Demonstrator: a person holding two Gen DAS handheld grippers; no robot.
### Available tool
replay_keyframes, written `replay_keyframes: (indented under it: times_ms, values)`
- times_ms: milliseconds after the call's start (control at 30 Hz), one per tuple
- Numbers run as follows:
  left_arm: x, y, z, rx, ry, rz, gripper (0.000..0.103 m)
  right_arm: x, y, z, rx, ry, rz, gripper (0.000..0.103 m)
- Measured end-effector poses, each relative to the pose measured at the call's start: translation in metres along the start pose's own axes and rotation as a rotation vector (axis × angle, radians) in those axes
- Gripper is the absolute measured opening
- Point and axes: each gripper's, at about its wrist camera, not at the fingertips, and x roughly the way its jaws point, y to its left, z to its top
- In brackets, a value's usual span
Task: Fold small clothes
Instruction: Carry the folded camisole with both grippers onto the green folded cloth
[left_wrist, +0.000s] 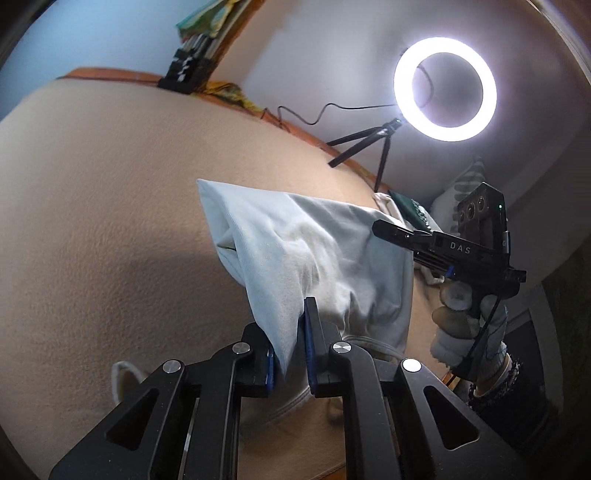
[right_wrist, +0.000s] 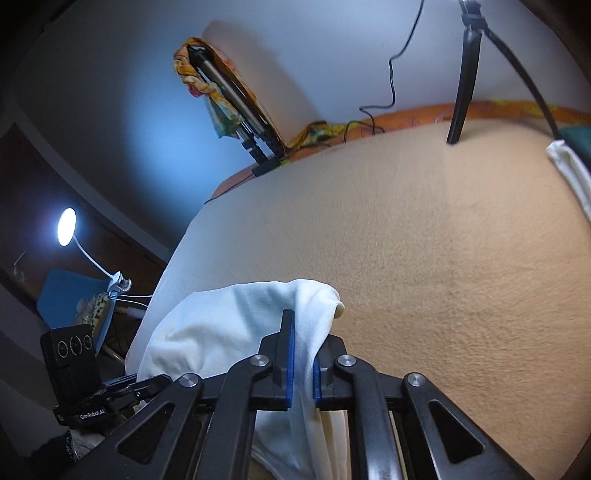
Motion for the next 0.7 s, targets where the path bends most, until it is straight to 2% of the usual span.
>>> replay_keyframes:
  times_ms: [167, 333, 700]
  values:
    - [0.001, -0.027, 0.003, 0.077, -0.018, 0.008, 0.011, -0.032, -0.006, 0.003, 0.019, -0.048, -0.003, 0.005]
    - [0.009, -0.059, 0.003, 0.168, -0.025, 0.029, 0.011, -0.064, -0.013, 0.003, 0.013, -0.084, -0.045, 0.005]
    - [0.034, -0.15, 0.008, 0.385, -0.067, 0.001, 0.011, -0.161, -0.025, 0.005, -0.071, -0.193, -0.214, 0.005]
